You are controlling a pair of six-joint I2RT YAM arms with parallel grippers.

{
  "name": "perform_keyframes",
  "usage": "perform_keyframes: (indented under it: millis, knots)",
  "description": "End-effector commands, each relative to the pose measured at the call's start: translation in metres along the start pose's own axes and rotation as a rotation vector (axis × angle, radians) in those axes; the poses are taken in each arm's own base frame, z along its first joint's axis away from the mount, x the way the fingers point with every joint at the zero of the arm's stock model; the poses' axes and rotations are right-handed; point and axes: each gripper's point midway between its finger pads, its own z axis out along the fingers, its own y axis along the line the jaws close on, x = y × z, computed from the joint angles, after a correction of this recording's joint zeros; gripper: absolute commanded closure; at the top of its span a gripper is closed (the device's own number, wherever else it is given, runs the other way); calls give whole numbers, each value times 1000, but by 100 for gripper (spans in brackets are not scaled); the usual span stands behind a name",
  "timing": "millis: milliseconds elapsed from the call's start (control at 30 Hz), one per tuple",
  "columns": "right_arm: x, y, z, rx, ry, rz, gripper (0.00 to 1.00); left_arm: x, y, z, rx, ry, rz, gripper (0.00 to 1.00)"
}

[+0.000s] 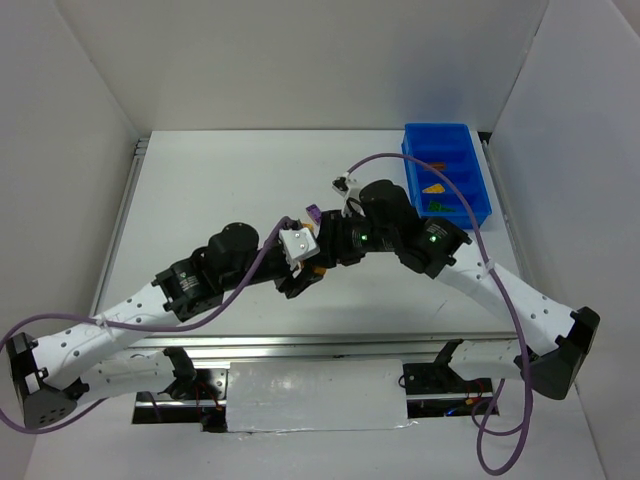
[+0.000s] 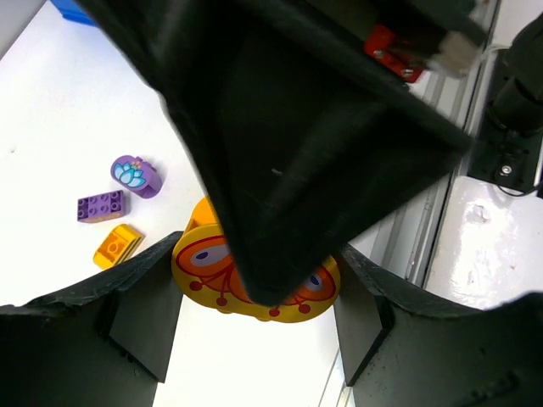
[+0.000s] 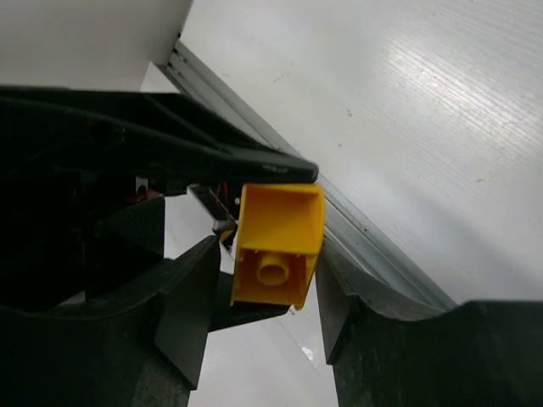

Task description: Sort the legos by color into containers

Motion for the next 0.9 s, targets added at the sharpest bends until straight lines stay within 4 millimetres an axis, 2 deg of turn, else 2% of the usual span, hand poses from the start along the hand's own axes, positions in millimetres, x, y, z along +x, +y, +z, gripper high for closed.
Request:
perform_keyframes:
  millis: [0, 67, 167, 200, 233, 267, 367, 400, 433, 467, 600, 633, 733, 767, 833, 867]
  knots:
    - [5, 12, -6, -29, 16, -53, 43, -40, 14, -5, -58, -106, 45, 97]
    - [7, 13, -7, -30, 25, -58, 43, -40, 15, -6, -64, -102, 46, 95]
    - [8, 14, -7, -39, 19, -57, 72, -41, 17, -6, -70, -101, 46, 92]
    - [7, 13, -6, -32, 13, -56, 98, -42, 17, -6, -72, -104, 41, 89]
    - [6, 12, -6, -30, 8, -50, 100, -43, 16, -7, -70, -109, 39, 86]
    - [5, 13, -6, -33, 2, -51, 100, -45, 16, -7, -69, -118, 33, 78]
    - [3, 20, -5, -84, -19, -61, 100, -48, 14, -9, -64, -143, 27, 69]
    - [1, 24, -3, -113, -42, -63, 100, -49, 14, -11, -65, -151, 17, 59]
    - [-2, 28, -6, -132, -62, -67, 100, -49, 15, -11, -76, -152, 6, 36]
    - [-4, 29, -6, -141, -76, -73, 100, -50, 15, -12, -78, -158, -7, 1]
    - [-24, 18, -9, -62, -165, -85, 100, -45, 23, -13, -129, -138, -48, 0]
    - [-36, 3, -9, 13, -209, -68, 100, -42, 30, -15, -173, -119, -64, 0]
    - [-56, -26, -12, 111, -264, -19, 100, -33, 48, -20, -299, -82, -163, 1]
    - [-68, -49, -15, 170, -297, 19, 100, -25, 60, -26, -386, -58, -199, 0]
    - [-79, -74, -16, 224, -325, 61, 100, -14, 71, -33, -473, -29, -228, 1]
    - [-89, -99, -22, 296, -366, 94, 100, -12, 83, -43, -558, -34, -264, 0]
